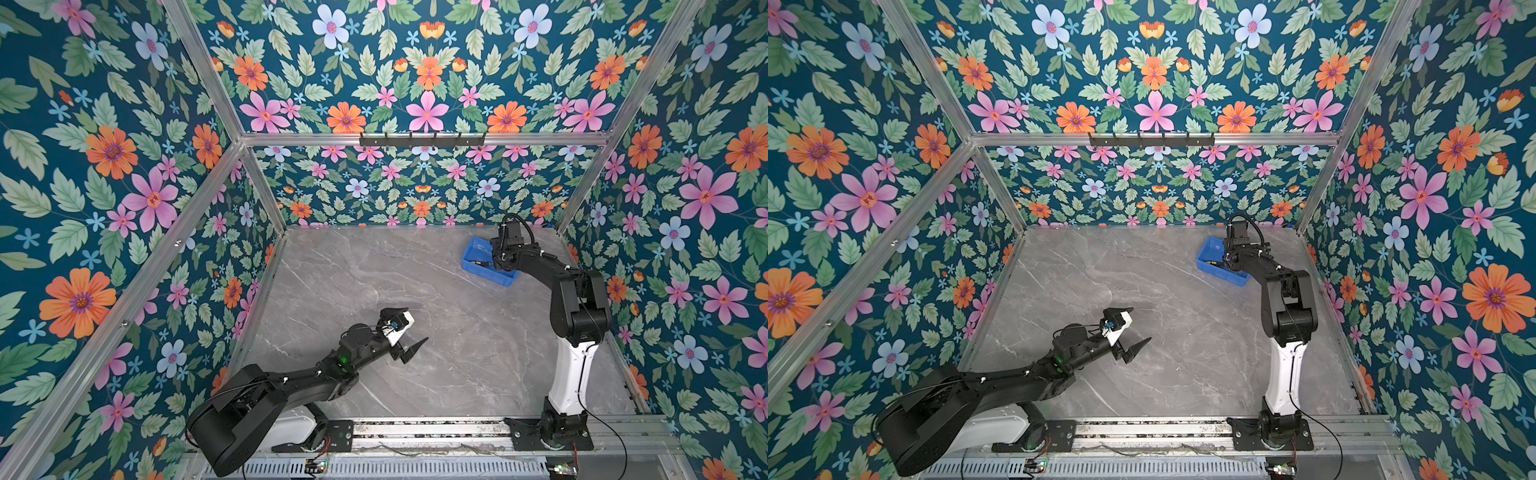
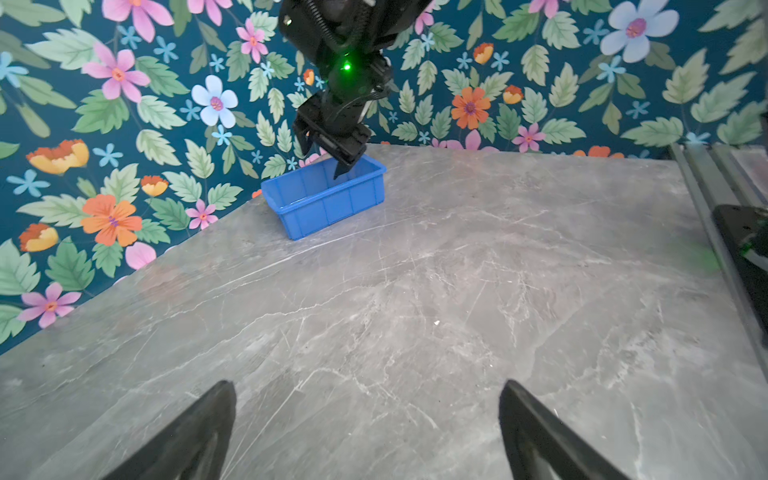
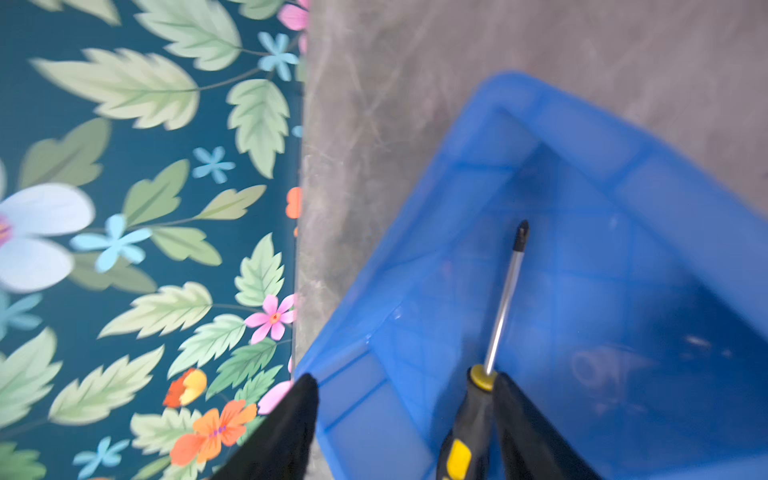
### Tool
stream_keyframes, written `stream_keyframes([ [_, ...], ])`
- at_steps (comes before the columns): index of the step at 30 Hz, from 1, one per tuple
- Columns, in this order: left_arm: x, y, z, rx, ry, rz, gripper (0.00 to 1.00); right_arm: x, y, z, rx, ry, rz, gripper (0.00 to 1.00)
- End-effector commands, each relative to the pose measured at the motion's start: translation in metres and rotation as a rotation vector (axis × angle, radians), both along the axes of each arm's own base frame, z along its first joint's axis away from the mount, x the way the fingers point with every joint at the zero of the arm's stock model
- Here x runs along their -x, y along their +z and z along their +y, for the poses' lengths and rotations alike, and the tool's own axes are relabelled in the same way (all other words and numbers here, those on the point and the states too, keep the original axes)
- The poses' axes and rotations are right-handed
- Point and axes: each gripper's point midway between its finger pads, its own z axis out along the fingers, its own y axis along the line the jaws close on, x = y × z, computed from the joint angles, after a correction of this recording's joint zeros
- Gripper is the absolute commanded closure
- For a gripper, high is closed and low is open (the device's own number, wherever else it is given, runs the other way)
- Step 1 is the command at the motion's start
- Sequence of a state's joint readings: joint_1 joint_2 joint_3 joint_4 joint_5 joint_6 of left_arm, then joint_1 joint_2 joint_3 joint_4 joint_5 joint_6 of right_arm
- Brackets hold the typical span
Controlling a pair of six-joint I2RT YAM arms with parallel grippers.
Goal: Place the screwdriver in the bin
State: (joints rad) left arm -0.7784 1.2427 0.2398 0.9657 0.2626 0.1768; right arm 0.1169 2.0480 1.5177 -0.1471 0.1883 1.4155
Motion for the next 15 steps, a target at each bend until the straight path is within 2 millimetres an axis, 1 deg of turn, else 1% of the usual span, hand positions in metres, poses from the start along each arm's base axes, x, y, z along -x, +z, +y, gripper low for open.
stream_keyframes([
  [1, -0.013, 0.014, 0.009, 0.075, 0.087, 0.007, 0.0, 0.002, 0.026, -0.005, 0.135, 0.084, -0.054, 0.19],
  [3, -0.021, 0.015, 0.017, 0.078, 0.145, -0.001, 0.0, 0.003, 0.046, -0.005, 0.229, 0.169, -0.119, 0.07],
  [5, -0.028, 0.015, 0.024, 0.077, 0.193, -0.01, 0.0, 0.011, 0.059, -0.005, 0.313, 0.233, -0.149, 0.01],
  [8, -0.039, 0.016, 0.036, 0.078, 0.245, -0.014, 0.0, 0.026, 0.076, -0.009, 0.433, 0.298, -0.181, 0.01],
  [10, -0.049, 0.016, 0.047, 0.083, 0.28, -0.013, 0.0, 0.039, 0.082, -0.013, 0.509, 0.33, -0.187, 0.01],
  [12, -0.058, 0.018, 0.06, 0.096, 0.315, -0.008, 0.0, 0.051, 0.09, -0.015, 0.578, 0.362, -0.202, 0.01],
  [14, -0.066, 0.02, 0.071, 0.119, 0.343, 0.005, 0.0, 0.064, 0.104, -0.016, 0.644, 0.397, -0.235, 0.01],
  [15, -0.07, 0.021, 0.079, 0.129, 0.368, 0.009, 0.0, 0.071, 0.106, -0.017, 0.676, 0.414, -0.241, 0.01],
])
